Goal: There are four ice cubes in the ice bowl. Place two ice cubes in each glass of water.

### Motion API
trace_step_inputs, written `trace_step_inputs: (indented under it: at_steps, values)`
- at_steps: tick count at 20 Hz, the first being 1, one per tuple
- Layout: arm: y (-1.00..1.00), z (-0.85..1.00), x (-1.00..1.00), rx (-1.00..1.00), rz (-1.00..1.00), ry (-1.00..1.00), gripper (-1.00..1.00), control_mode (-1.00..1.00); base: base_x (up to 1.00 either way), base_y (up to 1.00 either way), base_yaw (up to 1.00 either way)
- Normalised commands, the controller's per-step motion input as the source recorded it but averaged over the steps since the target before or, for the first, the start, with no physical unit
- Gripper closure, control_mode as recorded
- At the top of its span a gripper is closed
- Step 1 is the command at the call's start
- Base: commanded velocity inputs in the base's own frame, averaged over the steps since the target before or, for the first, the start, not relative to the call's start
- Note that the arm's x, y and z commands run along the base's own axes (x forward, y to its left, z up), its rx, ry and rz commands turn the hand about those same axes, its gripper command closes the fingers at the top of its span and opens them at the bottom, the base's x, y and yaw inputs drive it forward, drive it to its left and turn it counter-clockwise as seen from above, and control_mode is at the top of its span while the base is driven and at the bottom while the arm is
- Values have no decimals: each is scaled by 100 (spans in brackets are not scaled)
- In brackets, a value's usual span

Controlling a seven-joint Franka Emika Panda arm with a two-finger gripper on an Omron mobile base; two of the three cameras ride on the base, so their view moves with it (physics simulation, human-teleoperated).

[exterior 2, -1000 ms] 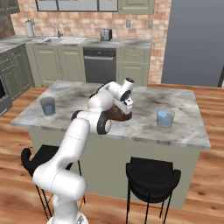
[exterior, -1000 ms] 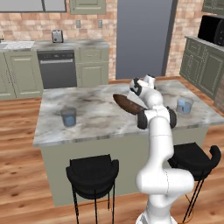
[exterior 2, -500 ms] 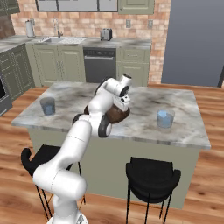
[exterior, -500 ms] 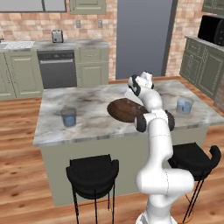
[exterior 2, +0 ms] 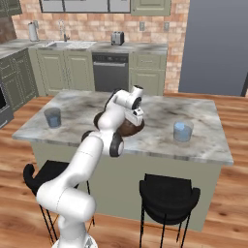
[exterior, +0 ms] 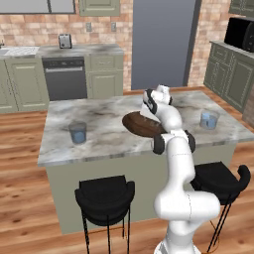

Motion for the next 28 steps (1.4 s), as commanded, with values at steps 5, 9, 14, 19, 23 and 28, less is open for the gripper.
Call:
trace_step_inputs:
  at_steps: [5, 9, 14, 19, 23, 28]
  values:
    - [-6, -44, 0, -3, 3, 0, -100, -100, 0, 0, 0]
    - [-38, -35, 7, -5, 5, -1, -100, -100, 0, 0, 0]
    - [-8, -1, 2, 0, 0, 0, -100, -100, 0, 0, 0]
    - [-10, -12, 4, -2, 0, 0, -100, -100, 0, 0, 0]
    - [-1, -37, 0, -10, 0, 0, 100, -100, 0, 0, 0]
    - [0, -4, 0, -1, 0, 0, 100, -100, 0, 0, 0]
